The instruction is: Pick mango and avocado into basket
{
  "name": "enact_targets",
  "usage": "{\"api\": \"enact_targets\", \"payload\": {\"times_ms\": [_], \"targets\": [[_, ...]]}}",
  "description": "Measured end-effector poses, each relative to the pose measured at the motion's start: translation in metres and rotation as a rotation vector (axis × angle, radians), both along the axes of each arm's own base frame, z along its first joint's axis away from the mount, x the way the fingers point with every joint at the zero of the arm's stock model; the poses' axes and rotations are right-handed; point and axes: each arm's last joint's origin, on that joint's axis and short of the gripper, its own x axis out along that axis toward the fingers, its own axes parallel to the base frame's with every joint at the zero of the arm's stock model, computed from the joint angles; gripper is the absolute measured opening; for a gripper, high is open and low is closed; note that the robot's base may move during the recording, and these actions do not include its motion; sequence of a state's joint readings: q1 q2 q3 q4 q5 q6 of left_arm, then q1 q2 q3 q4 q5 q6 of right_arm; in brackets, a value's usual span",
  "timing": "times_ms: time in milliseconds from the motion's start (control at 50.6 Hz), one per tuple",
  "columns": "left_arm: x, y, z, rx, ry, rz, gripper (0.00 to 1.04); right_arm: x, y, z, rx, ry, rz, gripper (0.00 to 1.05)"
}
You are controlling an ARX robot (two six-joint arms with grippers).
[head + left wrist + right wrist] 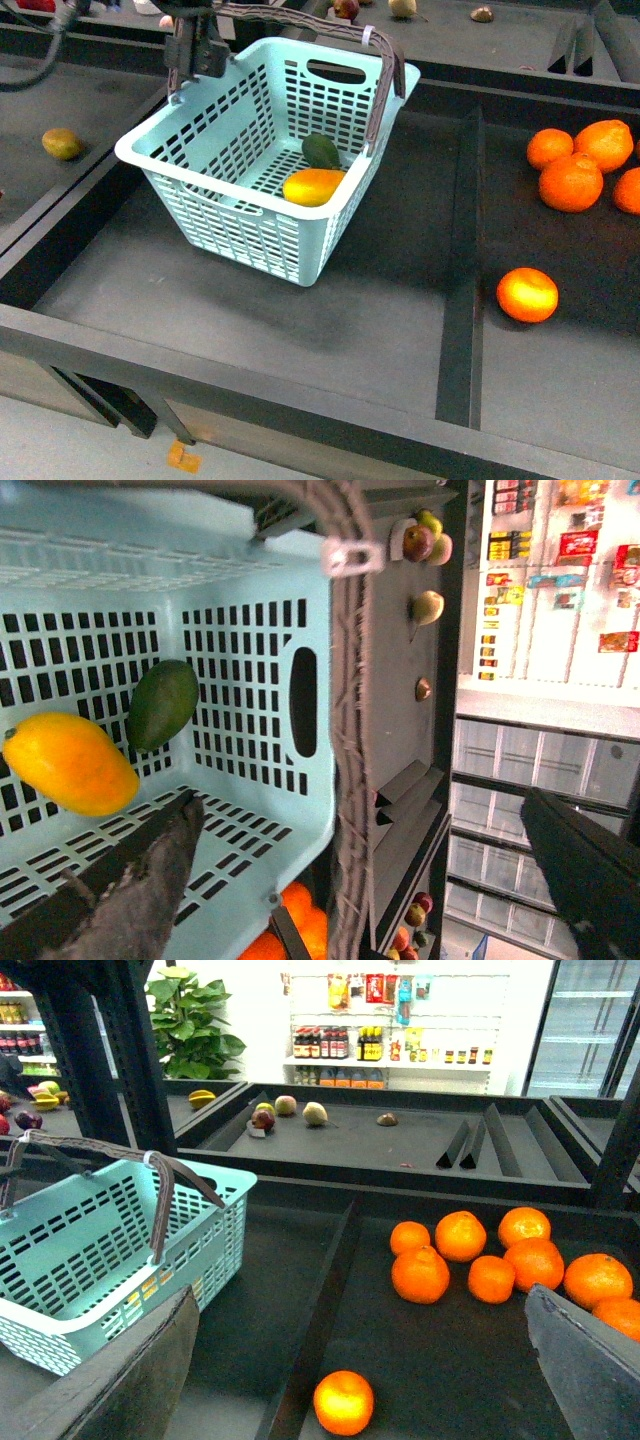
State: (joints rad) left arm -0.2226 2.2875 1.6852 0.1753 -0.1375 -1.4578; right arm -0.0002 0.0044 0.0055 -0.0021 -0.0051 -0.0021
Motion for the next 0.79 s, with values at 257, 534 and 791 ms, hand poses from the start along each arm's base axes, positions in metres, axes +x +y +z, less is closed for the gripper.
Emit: {"api": "enact_targets", "payload": {"times_ms": [257, 534, 791], "targets": [[-0.123, 0.091, 0.039, 0.158, 0.039, 0.075, 0.97, 0.000, 0.000, 0.000, 0.000, 0.000, 0.000, 0.97], [-0.205, 0.141, 0.079, 0.613, -0.175, -0.006, 0.90, 0.000, 0.000, 0.000, 0.000, 0.000, 0.000, 0.97], [-0.261, 0.126, 0.044, 1.278, -0.409, -0.212, 0.39, 0.000, 0.000, 0.000, 0.000, 0.000, 0.000, 0.97]]}}
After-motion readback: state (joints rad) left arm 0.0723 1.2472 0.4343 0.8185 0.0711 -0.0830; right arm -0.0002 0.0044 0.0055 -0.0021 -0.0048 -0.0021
